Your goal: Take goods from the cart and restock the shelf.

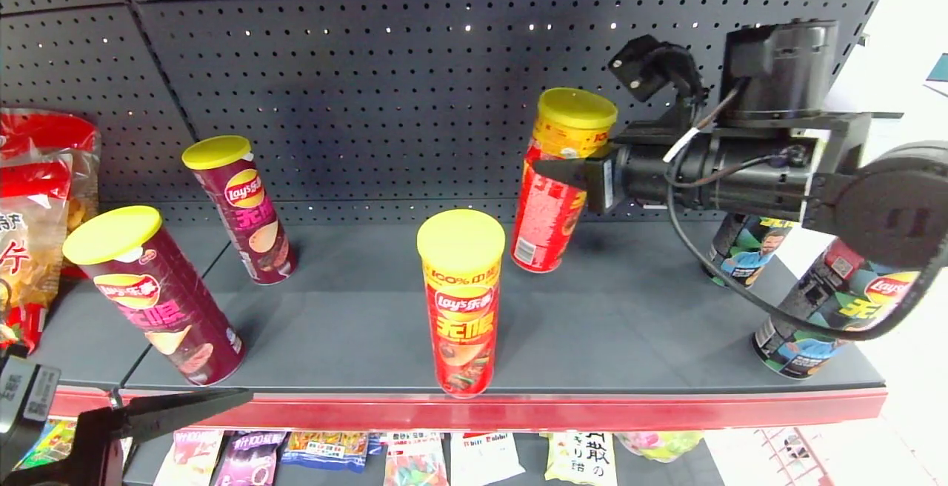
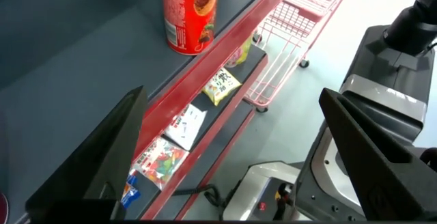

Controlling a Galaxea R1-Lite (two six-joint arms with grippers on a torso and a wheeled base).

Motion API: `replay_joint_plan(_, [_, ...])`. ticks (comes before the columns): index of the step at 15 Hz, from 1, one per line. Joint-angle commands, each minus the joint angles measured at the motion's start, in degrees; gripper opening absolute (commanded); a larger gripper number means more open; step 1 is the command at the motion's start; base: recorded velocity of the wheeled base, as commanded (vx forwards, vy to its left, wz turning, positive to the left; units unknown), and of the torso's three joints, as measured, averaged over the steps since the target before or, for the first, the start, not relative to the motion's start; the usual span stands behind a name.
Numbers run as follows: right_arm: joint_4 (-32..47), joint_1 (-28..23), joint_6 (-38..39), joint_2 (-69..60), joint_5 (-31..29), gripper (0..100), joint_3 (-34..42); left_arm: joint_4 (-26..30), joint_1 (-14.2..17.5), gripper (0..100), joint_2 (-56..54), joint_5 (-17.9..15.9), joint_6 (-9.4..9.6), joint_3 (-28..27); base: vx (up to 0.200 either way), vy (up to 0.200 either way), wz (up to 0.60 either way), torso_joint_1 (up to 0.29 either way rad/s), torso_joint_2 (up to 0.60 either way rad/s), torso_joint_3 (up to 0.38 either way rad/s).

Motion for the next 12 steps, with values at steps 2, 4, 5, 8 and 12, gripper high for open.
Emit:
replay_joint_plan(2, [0.0, 1.8, -0.1, 6.0, 0.0, 0, -1.9, 1.8, 0.0, 100, -2.4, 0.5, 0.02, 0.0, 0.0, 0.0, 0.0, 0.0, 0.0, 0.0])
replay_joint_plan(4, [-0.1, 1.8, -0.2, 8.0, 0.0, 0, -2.3, 3.0, 0.0, 100, -3.4, 0.6, 0.02, 0.0, 0.0, 0.0, 0.0, 0.0, 0.0, 0.0])
replay_joint_plan(5, [-0.1, 2.0, -0.2, 9.1, 0.1, 0, -2.9, 4.1, 0.0, 100, -4.2, 0.7, 0.02, -0.1, 0.0, 0.0, 0.0, 0.0, 0.0, 0.0])
replay_joint_plan(8, [0.0, 2.9, -0.1, 11.3, 0.2, 0, -6.2, 4.2, 0.0, 100, -4.6, 0.9, 0.02, 0.2, 0.0, 0.0, 0.0, 0.0, 0.0, 0.0])
replay_joint_plan(12, [0.0, 3.1, -0.1, 13.3, 0.3, 0, -9.1, 4.2, 0.0, 100, -4.6, 1.1, 0.02, 0.2, 0.0, 0.0, 0.0, 0.0, 0.0, 0.0])
